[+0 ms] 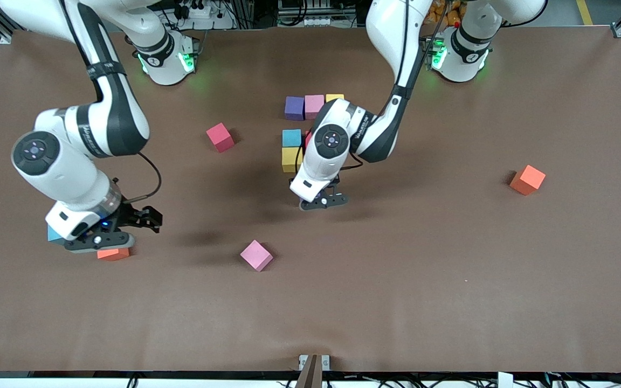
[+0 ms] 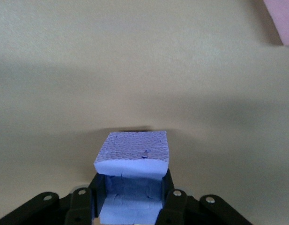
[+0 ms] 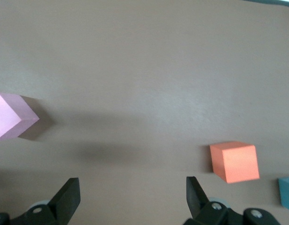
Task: Form number 2 with 11 blocks
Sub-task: 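Carry the purple cube with the left gripper while the right gripper reaches orange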
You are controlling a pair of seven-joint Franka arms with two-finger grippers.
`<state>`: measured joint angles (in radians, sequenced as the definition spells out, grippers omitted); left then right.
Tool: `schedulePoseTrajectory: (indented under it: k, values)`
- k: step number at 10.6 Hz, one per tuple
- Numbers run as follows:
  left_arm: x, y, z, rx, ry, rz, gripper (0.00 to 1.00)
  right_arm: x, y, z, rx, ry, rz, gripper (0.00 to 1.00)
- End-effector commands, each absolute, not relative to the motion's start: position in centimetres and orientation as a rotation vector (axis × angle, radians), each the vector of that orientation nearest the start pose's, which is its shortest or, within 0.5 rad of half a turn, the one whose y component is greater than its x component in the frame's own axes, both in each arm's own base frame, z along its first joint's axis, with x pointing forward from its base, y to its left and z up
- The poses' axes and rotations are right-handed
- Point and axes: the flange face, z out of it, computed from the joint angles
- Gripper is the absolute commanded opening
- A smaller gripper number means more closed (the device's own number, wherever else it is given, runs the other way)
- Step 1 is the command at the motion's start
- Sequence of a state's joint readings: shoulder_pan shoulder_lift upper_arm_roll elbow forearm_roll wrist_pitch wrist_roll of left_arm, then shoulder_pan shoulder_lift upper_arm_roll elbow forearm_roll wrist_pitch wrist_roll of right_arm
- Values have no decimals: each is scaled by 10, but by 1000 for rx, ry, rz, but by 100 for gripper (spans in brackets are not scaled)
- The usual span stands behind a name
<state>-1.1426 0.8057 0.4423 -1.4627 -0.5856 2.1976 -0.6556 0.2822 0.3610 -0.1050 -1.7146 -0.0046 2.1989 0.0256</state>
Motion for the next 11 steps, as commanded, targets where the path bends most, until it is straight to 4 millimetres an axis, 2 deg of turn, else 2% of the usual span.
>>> schedulePoseTrajectory:
  k: [1,2,3,5,8,11]
  values:
    - [490,-539,233,-3260,-268,113,28,673,148,376,-3126,-321,-195,100]
    - [486,-545,235,-3262,-244,103,28,675,153,365,-3117,-351,-184,100]
    - [481,-551,235,-3264,-214,98,28,677,159,367,-3063,-342,-219,100]
    - [475,-562,233,-3262,-161,75,28,678,159,360,-2967,-363,-207,100]
    - [468,-568,222,-3245,-96,64,26,681,146,355,-2942,-493,-213,100]
    - [459,-574,221,-3242,-72,77,24,682,141,354,-2944,-502,-208,100]
